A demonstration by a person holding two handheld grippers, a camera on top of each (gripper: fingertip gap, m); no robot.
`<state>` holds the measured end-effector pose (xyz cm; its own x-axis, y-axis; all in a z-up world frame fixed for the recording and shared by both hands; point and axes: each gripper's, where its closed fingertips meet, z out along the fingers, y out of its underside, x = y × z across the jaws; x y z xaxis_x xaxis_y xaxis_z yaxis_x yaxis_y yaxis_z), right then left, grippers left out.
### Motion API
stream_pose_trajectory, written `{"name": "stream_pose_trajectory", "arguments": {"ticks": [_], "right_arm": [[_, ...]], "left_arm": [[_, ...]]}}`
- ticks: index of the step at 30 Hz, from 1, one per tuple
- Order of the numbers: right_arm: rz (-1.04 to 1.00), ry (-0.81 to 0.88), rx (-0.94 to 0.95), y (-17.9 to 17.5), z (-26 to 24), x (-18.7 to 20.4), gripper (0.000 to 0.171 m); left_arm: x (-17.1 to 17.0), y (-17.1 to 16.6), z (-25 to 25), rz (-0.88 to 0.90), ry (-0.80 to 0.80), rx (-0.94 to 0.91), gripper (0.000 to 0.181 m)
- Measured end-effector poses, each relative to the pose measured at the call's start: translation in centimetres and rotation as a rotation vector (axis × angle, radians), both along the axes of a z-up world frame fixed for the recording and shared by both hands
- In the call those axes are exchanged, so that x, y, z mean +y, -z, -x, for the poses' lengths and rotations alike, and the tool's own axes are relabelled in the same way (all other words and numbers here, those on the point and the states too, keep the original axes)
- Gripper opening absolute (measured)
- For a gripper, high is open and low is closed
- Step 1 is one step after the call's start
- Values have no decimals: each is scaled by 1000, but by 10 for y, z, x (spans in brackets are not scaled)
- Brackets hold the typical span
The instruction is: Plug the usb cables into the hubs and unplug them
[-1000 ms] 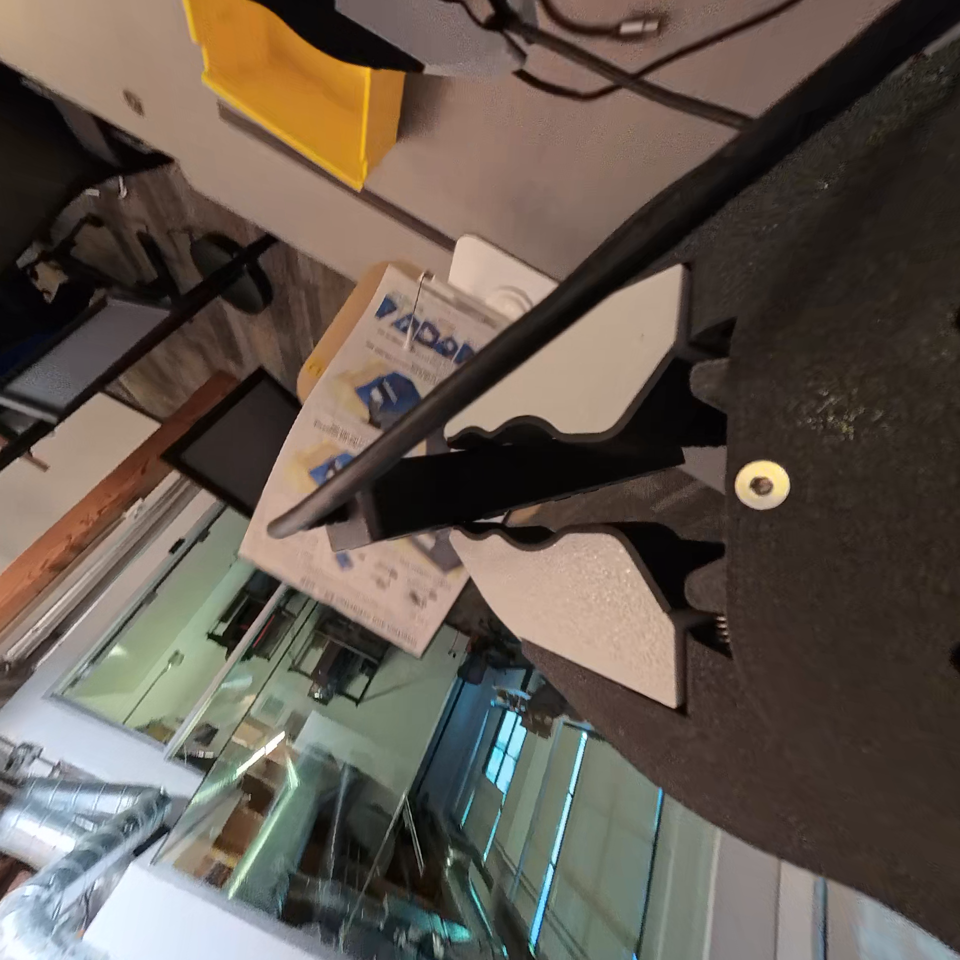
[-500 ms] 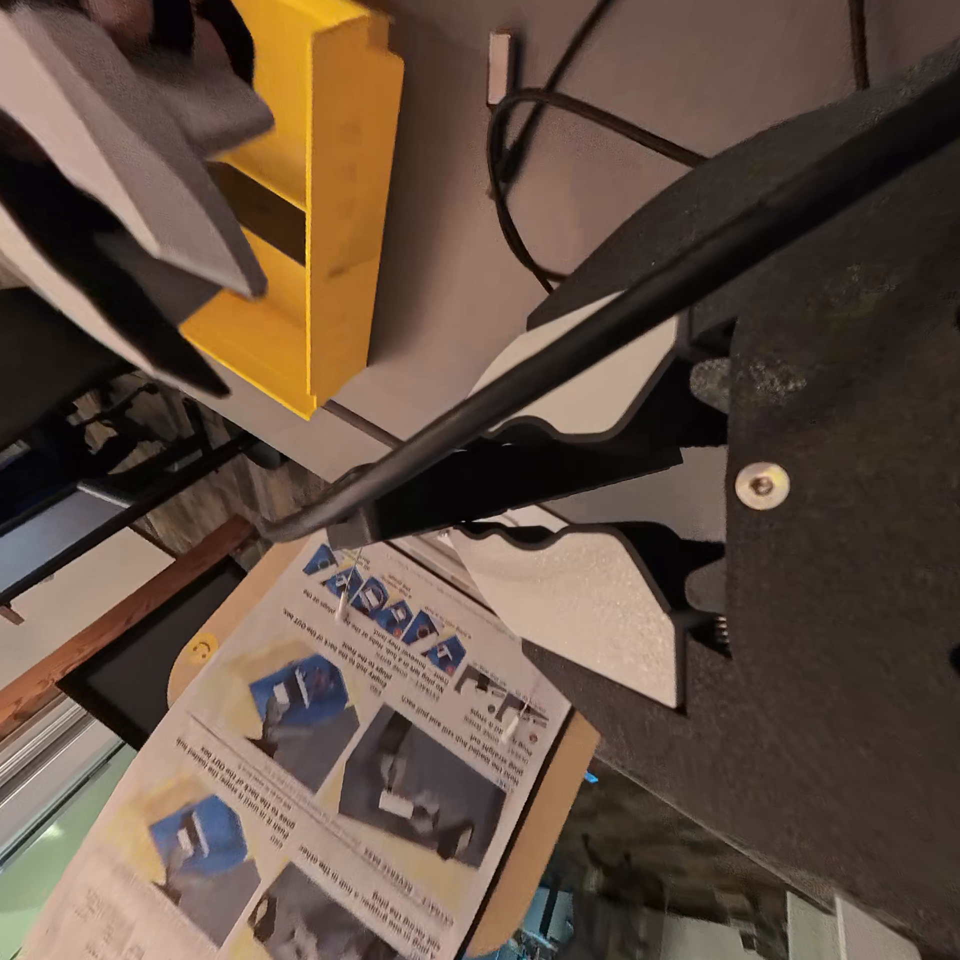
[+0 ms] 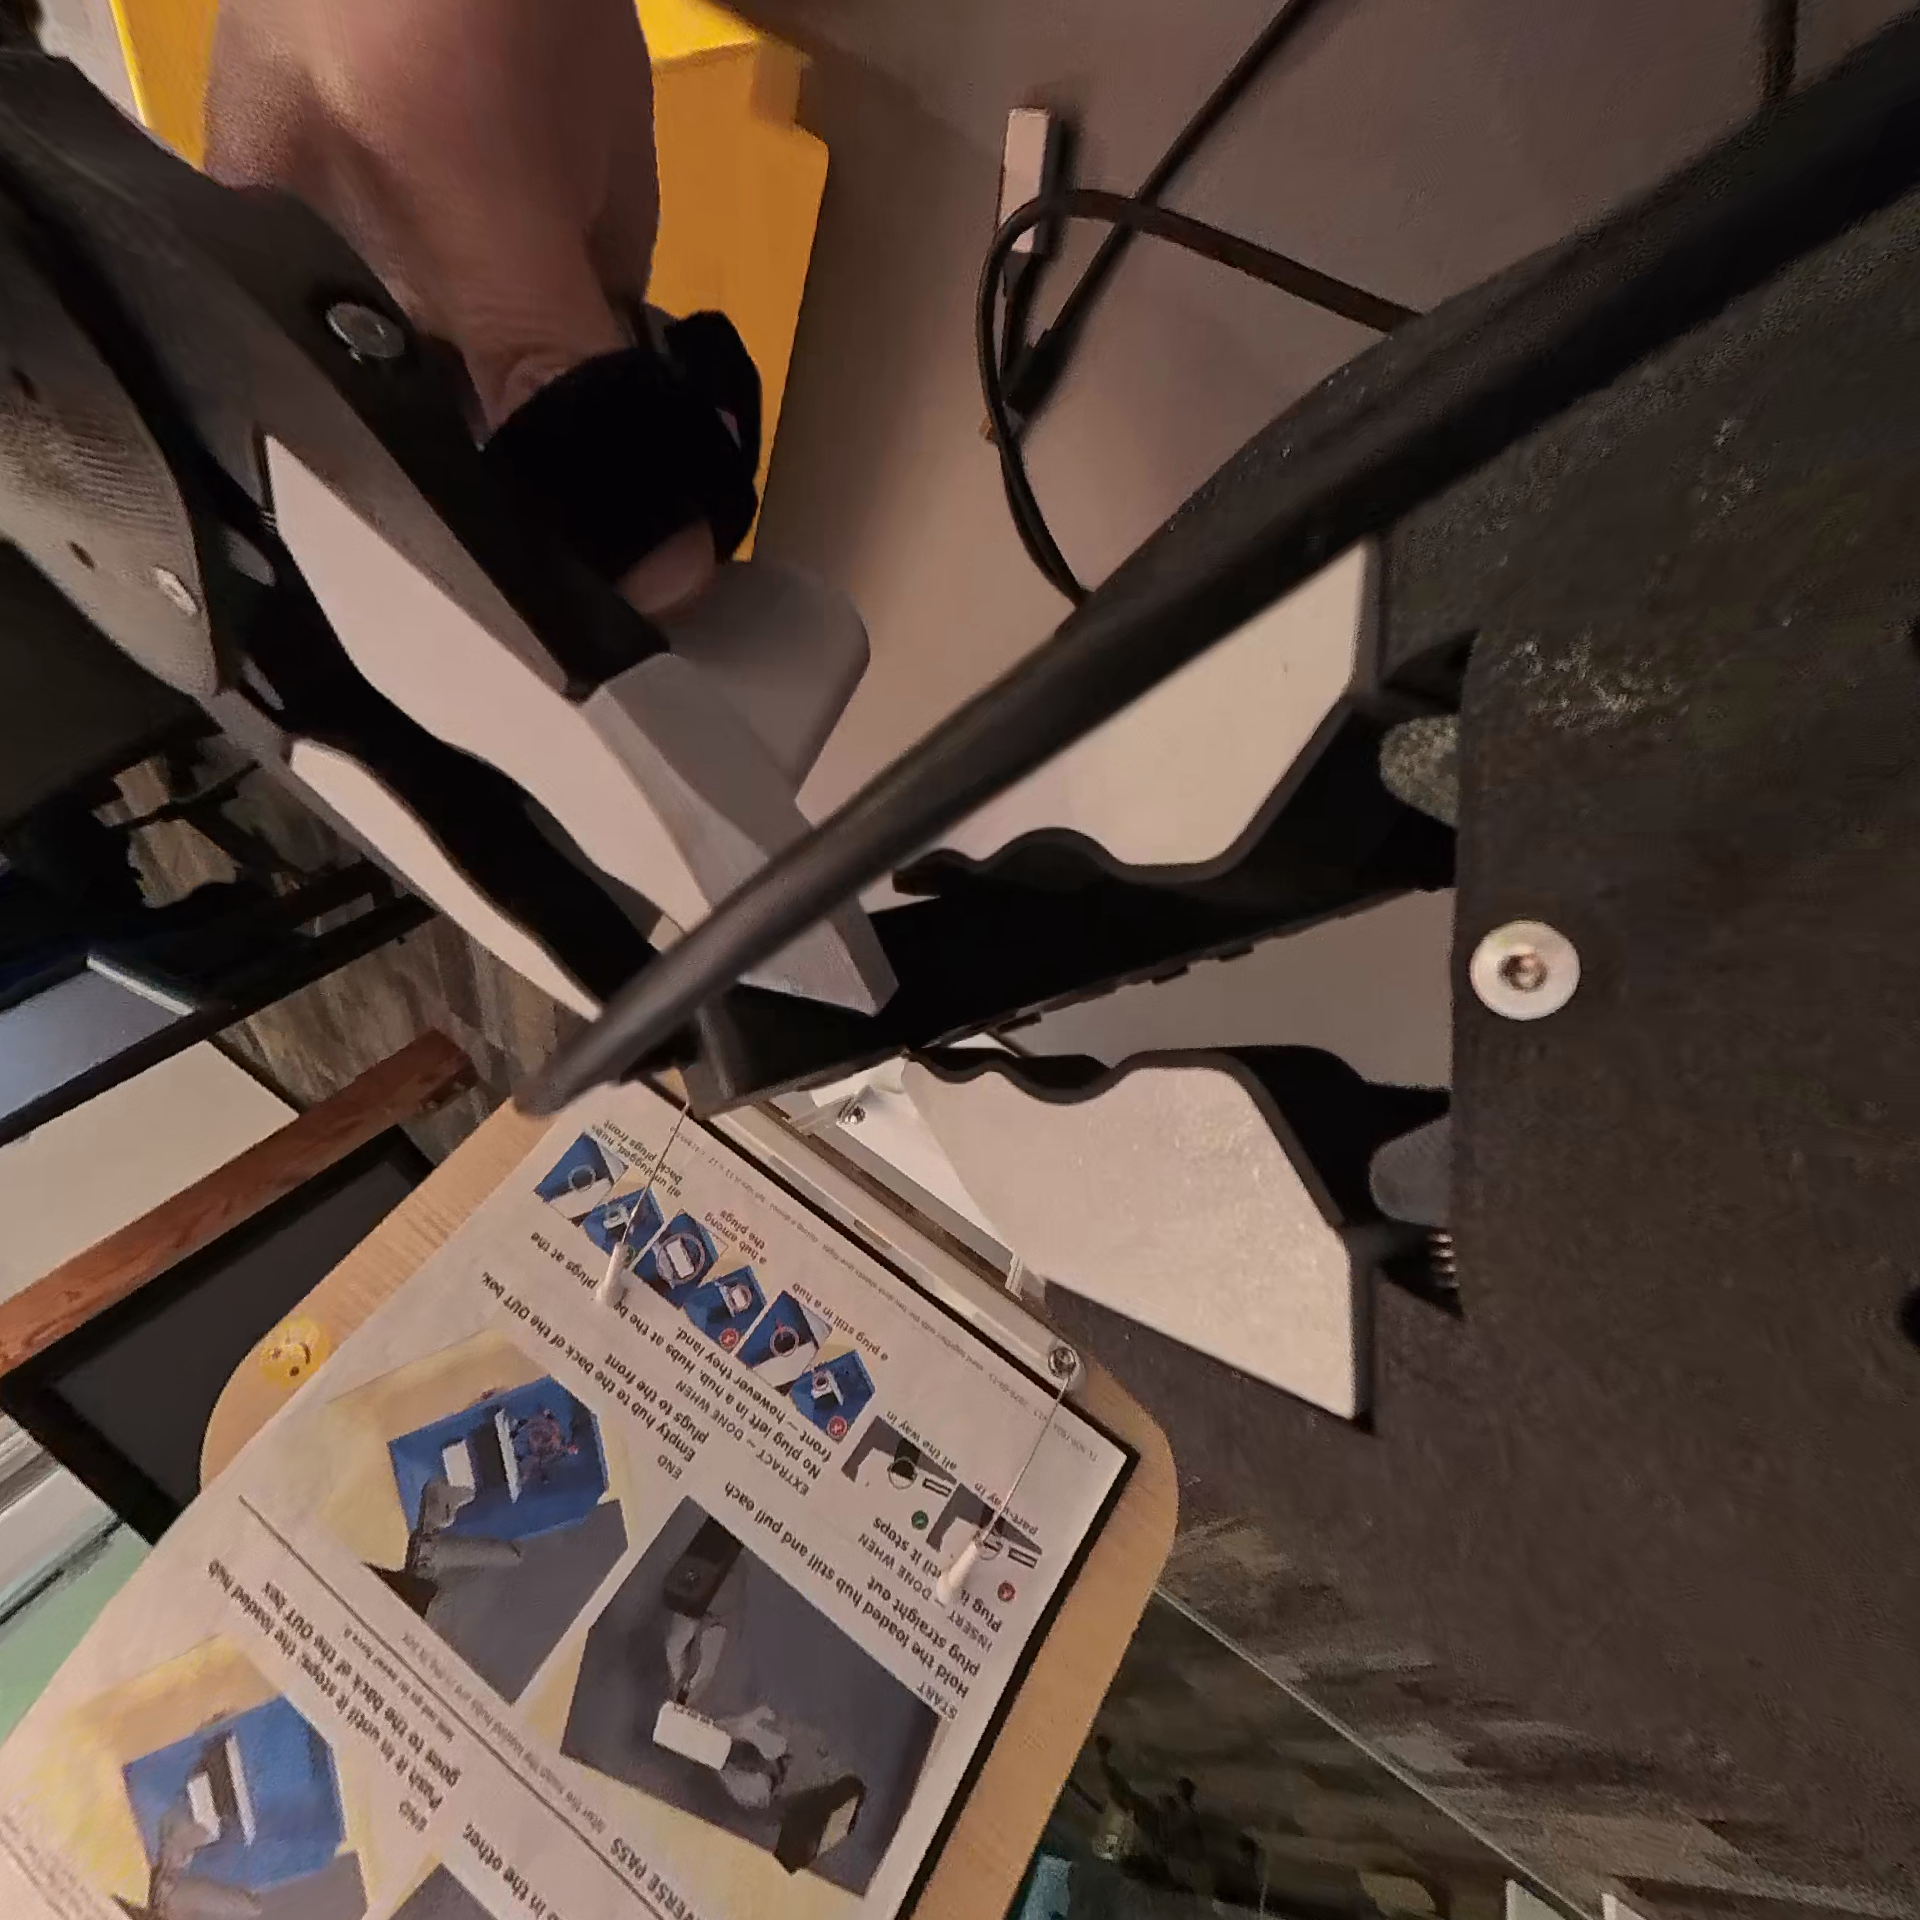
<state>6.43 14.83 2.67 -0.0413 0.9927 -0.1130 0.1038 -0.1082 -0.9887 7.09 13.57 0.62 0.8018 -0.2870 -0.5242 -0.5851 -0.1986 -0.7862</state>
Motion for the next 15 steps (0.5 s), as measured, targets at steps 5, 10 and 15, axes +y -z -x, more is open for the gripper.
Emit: {"name": "stream_pose_trajectory", "arguments": {"ticks": [5,10,15], "right_arm": [[55,-78,-12,4,6,0,56],[141,-131,24,11,5,7,54],[266,-231,113,4,-9,20,54]], "left_arm": [[4,3,2,0,-38,56,27],[11,10,-1,48,-25,26,28],[5,11,-7,90,4,-34,42]]}}
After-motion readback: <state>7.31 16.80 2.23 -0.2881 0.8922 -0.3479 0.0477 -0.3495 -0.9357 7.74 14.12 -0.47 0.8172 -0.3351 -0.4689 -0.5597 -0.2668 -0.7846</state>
